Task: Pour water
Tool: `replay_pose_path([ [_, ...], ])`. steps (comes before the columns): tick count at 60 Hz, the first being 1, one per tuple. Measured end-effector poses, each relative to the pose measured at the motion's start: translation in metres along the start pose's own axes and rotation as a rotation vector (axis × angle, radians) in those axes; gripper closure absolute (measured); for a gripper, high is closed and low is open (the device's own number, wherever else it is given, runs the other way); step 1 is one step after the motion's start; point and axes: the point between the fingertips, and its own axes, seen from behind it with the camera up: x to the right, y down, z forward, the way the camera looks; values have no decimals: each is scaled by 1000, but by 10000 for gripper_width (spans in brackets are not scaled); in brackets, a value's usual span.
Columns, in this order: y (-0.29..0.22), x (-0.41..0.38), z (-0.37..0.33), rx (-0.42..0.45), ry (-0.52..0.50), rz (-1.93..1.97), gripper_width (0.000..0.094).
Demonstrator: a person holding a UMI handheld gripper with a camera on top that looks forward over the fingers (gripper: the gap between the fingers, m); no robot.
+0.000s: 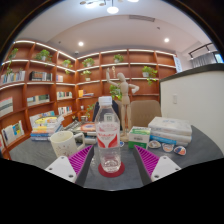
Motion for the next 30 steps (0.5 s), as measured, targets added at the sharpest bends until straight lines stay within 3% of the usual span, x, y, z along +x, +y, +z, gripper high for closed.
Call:
replay_pose_path([
  [13,8,16,-76,-32,140,6,104],
  [30,0,6,-127,-1,120,25,104],
])
